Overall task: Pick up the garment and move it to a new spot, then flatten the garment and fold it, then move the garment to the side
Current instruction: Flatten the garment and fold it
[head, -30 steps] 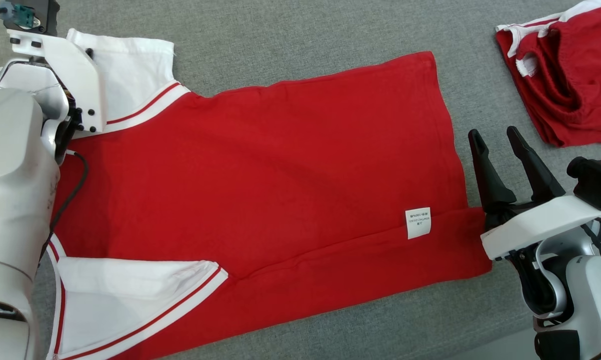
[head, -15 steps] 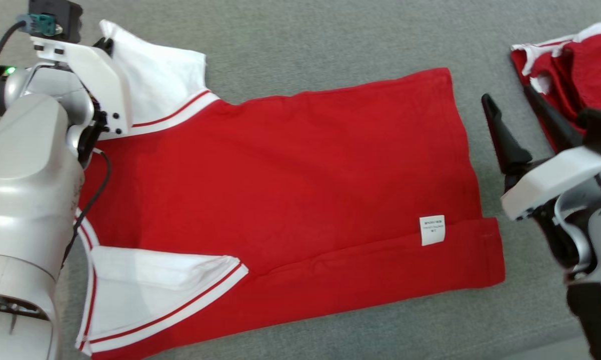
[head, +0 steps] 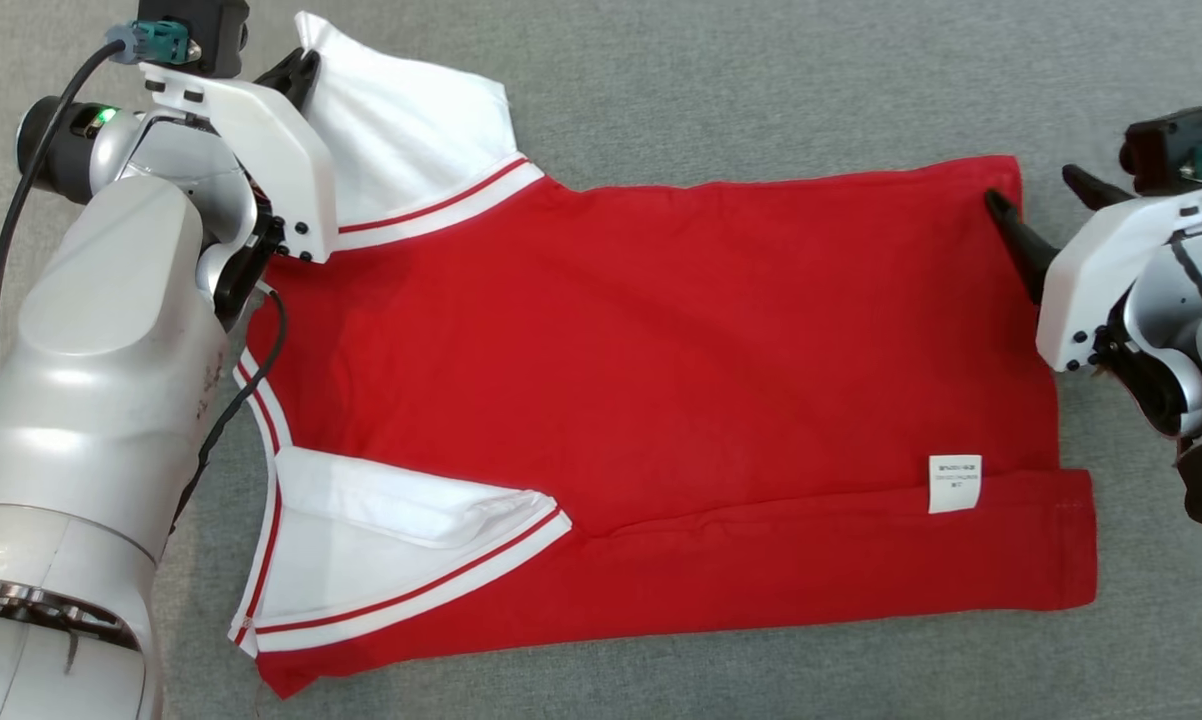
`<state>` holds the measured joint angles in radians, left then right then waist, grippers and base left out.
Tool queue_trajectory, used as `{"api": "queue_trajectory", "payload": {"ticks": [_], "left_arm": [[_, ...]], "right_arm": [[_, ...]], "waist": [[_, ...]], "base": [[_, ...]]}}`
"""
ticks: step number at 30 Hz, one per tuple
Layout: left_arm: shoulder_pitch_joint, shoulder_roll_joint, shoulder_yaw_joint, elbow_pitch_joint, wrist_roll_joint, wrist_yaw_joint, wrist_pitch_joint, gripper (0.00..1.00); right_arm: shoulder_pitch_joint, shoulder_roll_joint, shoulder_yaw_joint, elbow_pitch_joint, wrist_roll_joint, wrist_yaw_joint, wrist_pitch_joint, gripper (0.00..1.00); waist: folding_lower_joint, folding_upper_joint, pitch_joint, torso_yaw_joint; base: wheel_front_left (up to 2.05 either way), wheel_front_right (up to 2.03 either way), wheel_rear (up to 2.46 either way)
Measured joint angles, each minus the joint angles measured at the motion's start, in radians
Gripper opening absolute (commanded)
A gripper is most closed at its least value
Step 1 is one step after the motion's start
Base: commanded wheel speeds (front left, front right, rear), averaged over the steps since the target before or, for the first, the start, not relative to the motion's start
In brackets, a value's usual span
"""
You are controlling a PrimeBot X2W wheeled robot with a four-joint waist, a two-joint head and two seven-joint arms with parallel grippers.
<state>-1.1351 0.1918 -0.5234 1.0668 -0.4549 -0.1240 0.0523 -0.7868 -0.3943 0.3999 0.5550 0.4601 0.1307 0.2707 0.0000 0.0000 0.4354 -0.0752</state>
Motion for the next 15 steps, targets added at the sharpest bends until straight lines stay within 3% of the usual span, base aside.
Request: {"api": "queue_trajectory", "payload": {"ticks": [2, 15], "left_arm": [[0.0, -0.001, -0.004, -0.009, -0.009, -0.003, -0.003, 0.0], [-0.002, 0.002, -0.023, -0.036, -0.04, -0.004, -0.005, 0.0]], "right_arm": [[-0.038, -0.011, 0.063, 0.057, 0.032, 0.0, 0.01, 1.0], [-0.184, -0.024, 0.238, 0.22, 0.17, 0.0, -0.026, 1.0]], "waist": [[0.0, 0.0, 0.014, 0.01], [0.0, 0.0, 0.039, 0.034]], "base": [[0.0, 0.0, 0.0], [0.0, 0.0, 0.0]]}}
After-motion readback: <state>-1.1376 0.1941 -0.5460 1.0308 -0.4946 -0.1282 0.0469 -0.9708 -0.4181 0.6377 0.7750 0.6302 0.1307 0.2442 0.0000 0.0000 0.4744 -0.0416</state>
